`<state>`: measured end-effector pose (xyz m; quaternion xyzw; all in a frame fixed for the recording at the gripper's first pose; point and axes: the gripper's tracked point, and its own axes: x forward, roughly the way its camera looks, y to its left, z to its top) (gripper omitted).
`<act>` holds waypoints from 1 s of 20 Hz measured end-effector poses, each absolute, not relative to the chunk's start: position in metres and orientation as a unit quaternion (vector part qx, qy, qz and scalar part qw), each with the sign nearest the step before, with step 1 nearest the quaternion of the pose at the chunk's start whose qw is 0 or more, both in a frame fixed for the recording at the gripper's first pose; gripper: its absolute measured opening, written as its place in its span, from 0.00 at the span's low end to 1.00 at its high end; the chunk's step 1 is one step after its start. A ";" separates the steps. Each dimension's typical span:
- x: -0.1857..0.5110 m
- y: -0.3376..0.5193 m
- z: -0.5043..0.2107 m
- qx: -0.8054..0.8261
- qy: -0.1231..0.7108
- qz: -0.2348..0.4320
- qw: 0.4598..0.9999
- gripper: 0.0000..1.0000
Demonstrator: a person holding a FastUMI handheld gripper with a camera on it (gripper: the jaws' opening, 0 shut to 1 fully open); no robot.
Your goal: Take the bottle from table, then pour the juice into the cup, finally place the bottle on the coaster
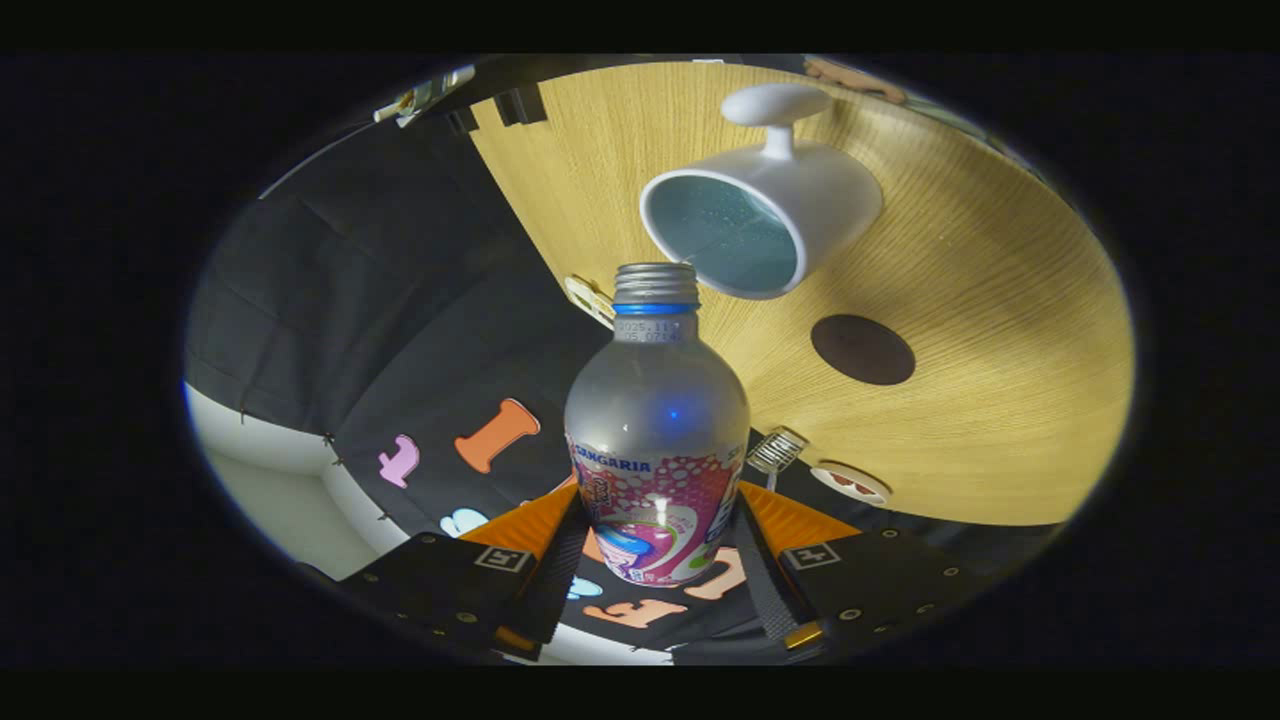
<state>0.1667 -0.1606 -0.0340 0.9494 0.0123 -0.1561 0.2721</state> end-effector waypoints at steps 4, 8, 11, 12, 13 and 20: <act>0.166 -0.163 -0.036 0.950 0.008 -0.162 0.267 0.76; 0.166 -0.163 -0.036 0.951 0.006 -0.164 0.260 0.76; 0.166 -0.163 -0.038 0.949 0.012 -0.167 0.267 0.76; 0.166 -0.162 -0.038 0.948 0.014 -0.167 0.270 0.76; 0.167 -0.161 -0.039 0.947 0.015 -0.167 0.272 0.76; 0.164 -0.146 -0.057 0.898 0.044 -0.180 0.398 0.76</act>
